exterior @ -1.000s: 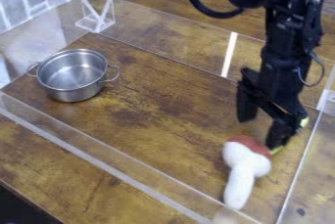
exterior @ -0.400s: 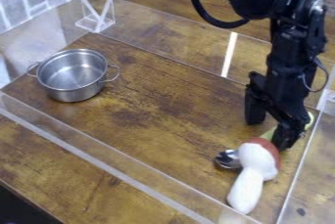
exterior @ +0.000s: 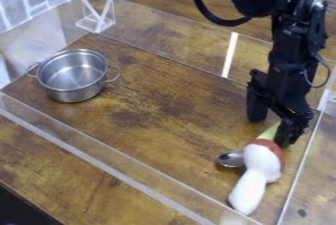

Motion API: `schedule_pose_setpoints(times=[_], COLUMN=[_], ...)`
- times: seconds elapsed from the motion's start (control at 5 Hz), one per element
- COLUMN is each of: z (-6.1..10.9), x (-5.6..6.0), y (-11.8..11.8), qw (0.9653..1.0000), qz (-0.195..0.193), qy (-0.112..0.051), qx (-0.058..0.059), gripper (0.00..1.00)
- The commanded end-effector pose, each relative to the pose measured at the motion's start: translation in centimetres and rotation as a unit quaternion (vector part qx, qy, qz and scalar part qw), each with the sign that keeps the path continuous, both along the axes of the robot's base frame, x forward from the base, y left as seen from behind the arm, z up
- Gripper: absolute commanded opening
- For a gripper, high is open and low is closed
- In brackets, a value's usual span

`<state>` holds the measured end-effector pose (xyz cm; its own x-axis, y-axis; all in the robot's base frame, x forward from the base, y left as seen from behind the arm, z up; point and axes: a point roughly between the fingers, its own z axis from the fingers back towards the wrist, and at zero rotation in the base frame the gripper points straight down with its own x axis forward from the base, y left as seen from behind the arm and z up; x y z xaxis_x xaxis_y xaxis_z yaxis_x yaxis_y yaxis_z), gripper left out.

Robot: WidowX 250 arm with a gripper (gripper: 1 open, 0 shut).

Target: Move the green spoon to the left

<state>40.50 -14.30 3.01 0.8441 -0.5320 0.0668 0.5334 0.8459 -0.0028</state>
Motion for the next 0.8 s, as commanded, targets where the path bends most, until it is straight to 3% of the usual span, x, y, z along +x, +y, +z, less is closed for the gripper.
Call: schedule_pose_setpoints(times=[0.0, 0.4, 0.6], z=[2.0, 2.1, 2.1], x=[1.2, 1.4, 2.3], y=[0.7, 0.5, 0.6], qw=[0.999, 0.9994, 0.9986], qz=[0.033, 0.011, 0.041], qy=[-0.027, -0.023, -0.024], qx=[-0.011, -0.022, -0.025], gripper=[1.0, 1.0, 1.0])
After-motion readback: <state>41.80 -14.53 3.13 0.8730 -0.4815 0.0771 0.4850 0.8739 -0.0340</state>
